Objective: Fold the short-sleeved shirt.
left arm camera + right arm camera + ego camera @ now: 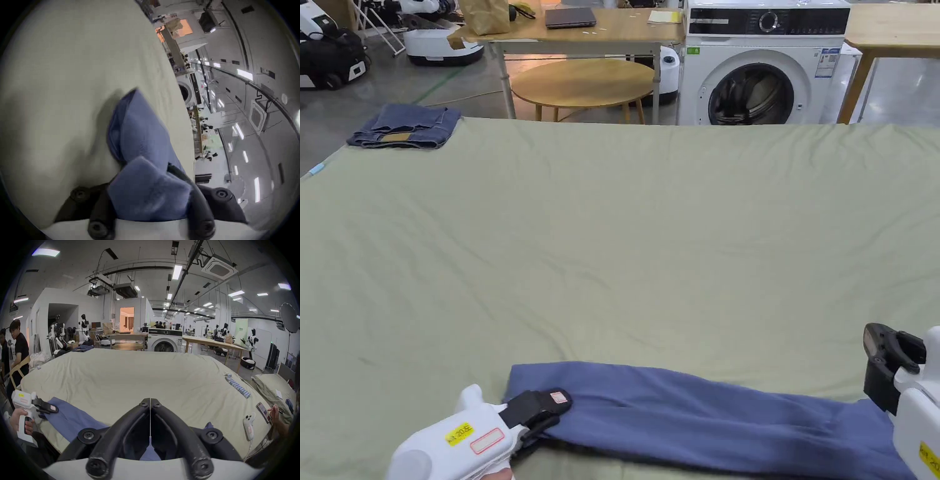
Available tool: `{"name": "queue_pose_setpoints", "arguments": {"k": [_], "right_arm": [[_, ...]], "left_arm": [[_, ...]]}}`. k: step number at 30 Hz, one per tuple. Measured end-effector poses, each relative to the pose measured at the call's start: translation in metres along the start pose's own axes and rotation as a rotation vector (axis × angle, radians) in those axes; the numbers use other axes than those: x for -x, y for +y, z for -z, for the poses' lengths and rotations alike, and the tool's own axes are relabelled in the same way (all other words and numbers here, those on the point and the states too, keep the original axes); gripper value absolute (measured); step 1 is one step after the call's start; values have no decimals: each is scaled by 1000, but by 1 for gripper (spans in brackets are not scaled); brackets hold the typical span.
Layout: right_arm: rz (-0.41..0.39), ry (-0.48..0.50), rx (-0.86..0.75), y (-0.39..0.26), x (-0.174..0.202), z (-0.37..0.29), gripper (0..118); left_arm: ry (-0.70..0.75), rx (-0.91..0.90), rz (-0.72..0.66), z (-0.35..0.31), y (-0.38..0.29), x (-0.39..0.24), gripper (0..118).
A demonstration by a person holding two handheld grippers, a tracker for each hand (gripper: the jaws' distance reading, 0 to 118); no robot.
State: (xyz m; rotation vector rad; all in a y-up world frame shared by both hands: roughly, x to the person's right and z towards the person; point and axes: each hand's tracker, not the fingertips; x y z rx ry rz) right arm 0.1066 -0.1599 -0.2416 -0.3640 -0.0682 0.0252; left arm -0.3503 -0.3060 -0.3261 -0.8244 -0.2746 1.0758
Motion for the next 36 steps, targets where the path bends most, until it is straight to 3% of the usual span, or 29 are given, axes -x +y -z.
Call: {"name": "queue_pose_setpoints", "arguments": {"k": [5, 8, 15, 20, 22, 24, 25, 27, 29, 31, 34, 36], "right_arm": [[12, -3, 9, -4, -3, 1, 0], [13, 0, 9, -6, -4, 0, 0], [-3, 1, 9, -12, -12, -8, 0], [-5, -18, 16, -20, -26, -16, 0], [-3, -18, 22, -25, -34, -18, 0], [10, -11, 31, -28, -42, -20, 0], [19, -11, 34, -29, -46, -20, 0], [33, -3, 33, -31, -54, -21, 0], [34, 4, 31, -31, -59, -21, 0], [38, 14, 28, -31, -65, -22, 0], [51, 23, 20, -29, -70, -23, 0], [70, 31, 18, -31, -73, -23, 0]], "left_arm": [[146, -54, 283, -26, 23, -21, 13], [196, -66, 606, -30, 3, -71, 13], [307, -64, 1361, 16, -117, -187, 12], [418, 128, 1656, 99, -207, -197, 12], [475, 241, 1670, 129, -224, -189, 12], [538, 230, 1652, 141, -227, -183, 16], [528, 210, 1623, 138, -224, -186, 34], [404, 228, 1491, 127, -214, -195, 103], [269, 263, 1277, 105, -196, -211, 108], [119, 173, 1058, 72, -170, -222, 108], [95, 42, 892, 37, -137, -220, 108], [116, 66, 811, 35, -116, -210, 105]]}}
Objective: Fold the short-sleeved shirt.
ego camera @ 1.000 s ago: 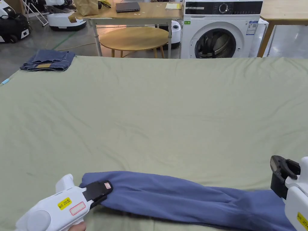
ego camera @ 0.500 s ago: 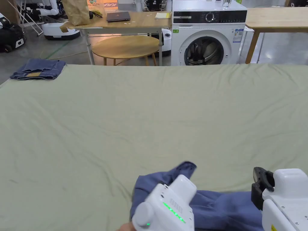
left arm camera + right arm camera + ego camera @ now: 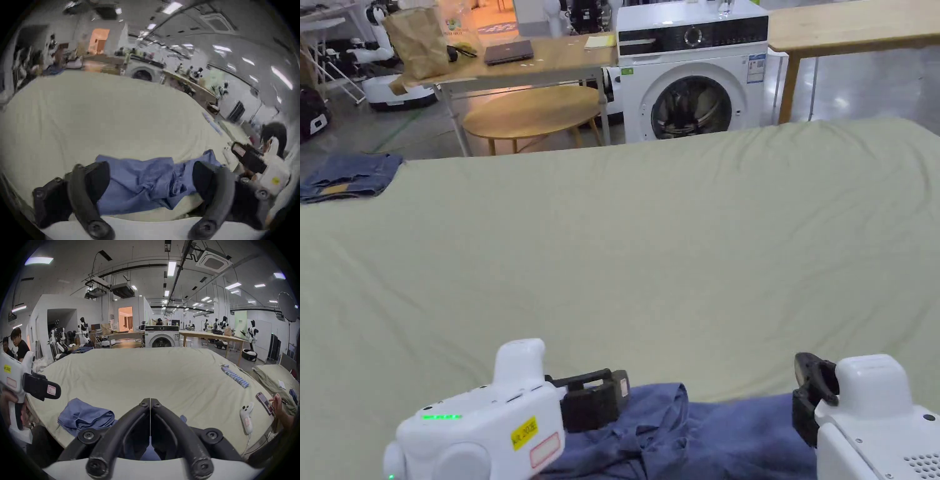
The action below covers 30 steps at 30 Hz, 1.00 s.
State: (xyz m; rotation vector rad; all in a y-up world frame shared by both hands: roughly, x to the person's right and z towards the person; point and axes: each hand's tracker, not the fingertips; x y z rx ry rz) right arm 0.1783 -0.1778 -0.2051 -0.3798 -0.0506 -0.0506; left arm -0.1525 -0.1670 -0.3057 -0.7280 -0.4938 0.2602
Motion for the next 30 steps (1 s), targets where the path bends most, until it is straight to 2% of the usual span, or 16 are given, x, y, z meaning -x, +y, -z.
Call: {"name": "queue_pose_setpoints", "arguments": {"k": [1, 2, 3, 4, 8, 11, 14, 15, 16, 18, 21, 24, 26, 30], "right_arm": [[9, 5, 1, -1, -1, 1, 0], [16, 6, 4, -2, -1, 3, 0], [23, 8, 7, -3, -2, 5, 0], [28, 11, 12, -4, -2, 6, 0], [42, 14, 24, -9, -5, 9, 0], [49, 5, 36, -12, -10, 12, 0], [53, -5, 41, -12, -14, 12, 0], [54, -7, 42, -12, -15, 12, 0], [56, -10, 43, -12, -15, 12, 0], [58, -11, 45, -13, -16, 13, 0], [48, -6, 48, -13, -14, 13, 0], [45, 2, 54, -12, -8, 16, 0], [44, 13, 56, -12, -2, 17, 0], [32, 29, 57, -10, 8, 15, 0]], "left_arm": [[-52, 83, -19, 4, -2, 12, 93], [-50, 98, -32, 10, -5, 19, 66], [-4, 108, -34, 17, -8, 22, 22], [22, 119, -14, 23, -13, 23, 7], [-91, 162, -89, 46, -29, 19, 7], [-107, 217, -26, 71, -40, 1, 7], [-261, 308, -61, 100, -55, -16, 7], [-278, 357, -60, 111, -62, -21, 7], [-235, 375, -25, 119, -67, -28, 7], [-183, 322, 48, 118, -68, -39, 7], [-220, 238, -2, 97, -56, -41, 7], [-160, 237, 24, 82, -47, -35, 7], [-181, 228, 20, 72, -46, -29, 7], [-200, 98, -87, 36, -42, -2, 9]]}}
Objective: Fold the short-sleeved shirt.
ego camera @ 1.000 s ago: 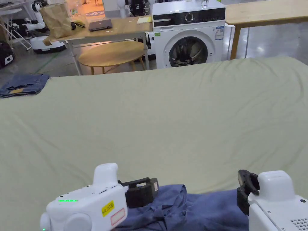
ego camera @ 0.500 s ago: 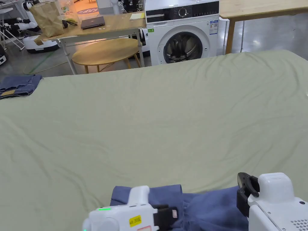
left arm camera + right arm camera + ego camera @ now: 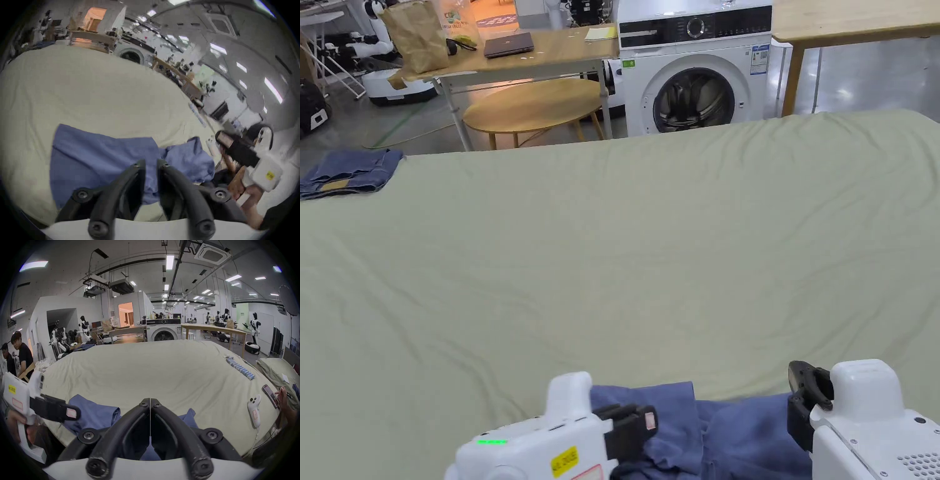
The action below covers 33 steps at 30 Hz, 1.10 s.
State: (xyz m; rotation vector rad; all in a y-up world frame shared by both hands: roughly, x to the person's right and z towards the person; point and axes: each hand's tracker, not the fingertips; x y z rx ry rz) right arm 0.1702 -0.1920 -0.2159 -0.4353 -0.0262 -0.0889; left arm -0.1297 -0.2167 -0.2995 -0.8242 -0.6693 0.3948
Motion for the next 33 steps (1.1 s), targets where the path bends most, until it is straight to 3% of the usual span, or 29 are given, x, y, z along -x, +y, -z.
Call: {"name": "queue_pose_setpoints", "arguments": {"k": [1, 2, 3, 4, 5, 9, 13, 17, 18, 19, 20, 21, 23, 26, 33], "right_arm": [[-5, 3, 2, 1, 2, 0, 0], [-11, 4, 3, 1, 4, 0, 0], [-18, 5, 5, 1, 6, 0, 0], [-24, 6, 7, 2, 8, 0, 0], [-29, 6, 10, 3, 11, 1, 0], [-50, 11, 14, 6, 21, 4, 0], [-70, 15, 18, 9, 30, 6, 0], [-78, 9, 20, 10, 32, 3, 0], [-80, 6, 21, 10, 31, 3, 0], [-82, 2, 22, 10, 31, 2, 0], [-83, -2, 24, 10, 30, 2, 0], [-84, -6, 25, 10, 29, 1, 0], [-84, -15, 28, 10, 27, 1, 0], [-88, -27, 29, 11, 23, -1, 0], [-81, -40, 20, 15, 22, -1, 0]], "left_arm": [[-17, -20, -39, -11, 0, 12, 20], [-19, -31, -75, -22, 0, 26, 44], [-14, -44, -104, -30, -1, 38, 89], [33, -59, -119, -39, -2, 52, 112], [63, -87, -154, -49, -5, 68, 118], [68, -112, -355, -64, -15, 120, 118], [-59, -13, -481, -35, -28, 144, 118], [-202, -31, -527, -4, -28, 134, 118], [-261, -35, -566, 4, -27, 133, 110], [-303, -42, -601, 11, -27, 133, 91], [-277, -45, -632, 17, -26, 132, 58], [-218, -45, -639, 20, -26, 131, 14], [-138, -40, -625, 25, -27, 130, 14], [-131, -76, -618, 11, -26, 128, 13], [132, -208, -389, -72, 1, 152, 13]]}}
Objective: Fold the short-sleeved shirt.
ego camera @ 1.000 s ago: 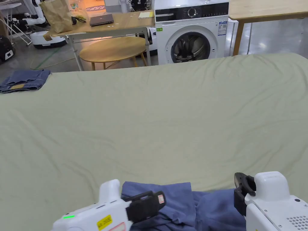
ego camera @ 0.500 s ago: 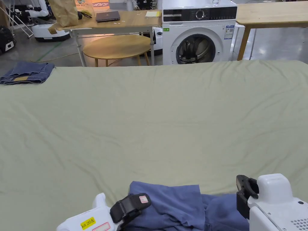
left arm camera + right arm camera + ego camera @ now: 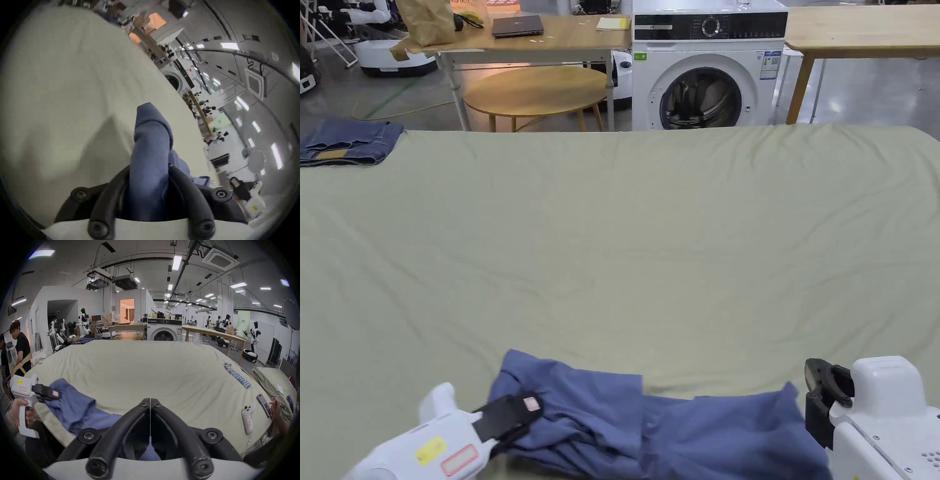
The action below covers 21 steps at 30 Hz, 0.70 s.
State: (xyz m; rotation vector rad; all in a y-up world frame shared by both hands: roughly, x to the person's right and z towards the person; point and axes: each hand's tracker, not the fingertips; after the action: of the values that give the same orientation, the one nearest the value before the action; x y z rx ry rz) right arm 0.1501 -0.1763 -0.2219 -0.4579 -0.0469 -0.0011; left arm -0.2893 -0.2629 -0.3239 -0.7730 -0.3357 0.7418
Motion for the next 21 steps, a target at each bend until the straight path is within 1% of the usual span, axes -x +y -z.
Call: {"name": "queue_pose_setpoints", "arguments": {"k": [2, 4, 5, 8, 10, 13, 15, 17, 18, 19, 20, 21], "right_arm": [[0, 5, -2, 0, 3, 1, 0], [-2, 16, -2, -1, 6, 3, 0], [-3, 21, -3, -1, 8, 3, 0], [-5, 31, -3, -3, 8, 3, 0], [-3, 33, -2, -5, 6, 1, 0], [5, 28, -2, -10, -3, -5, 0], [17, 18, -5, -14, -12, -9, 0], [27, 8, -2, -17, -21, -11, 0], [27, 4, -1, -19, -24, -12, 0], [24, -1, -2, -20, -27, -13, 0], [21, -5, -3, -20, -30, -14, 0], [20, -5, -3, -20, -33, -14, 0]], "left_arm": [[104, -47, 172, -19, 11, -8, 13], [192, -54, 356, -28, 14, -27, 13], [215, -53, 436, -31, 12, -43, 13], [209, -79, 663, -29, -10, -108, 13], [201, -70, 791, -14, -33, -156, 13], [220, 13, 977, 22, -80, -210, 13], [236, 58, 1132, 49, -122, -232, 12], [319, 119, 1263, 78, -162, -240, 12], [356, 105, 1351, 91, -180, -240, 12], [395, 96, 1412, 102, -195, -235, 15], [406, 95, 1427, 109, -201, -231, 29], [393, 94, 1408, 112, -204, -229, 63]]}}
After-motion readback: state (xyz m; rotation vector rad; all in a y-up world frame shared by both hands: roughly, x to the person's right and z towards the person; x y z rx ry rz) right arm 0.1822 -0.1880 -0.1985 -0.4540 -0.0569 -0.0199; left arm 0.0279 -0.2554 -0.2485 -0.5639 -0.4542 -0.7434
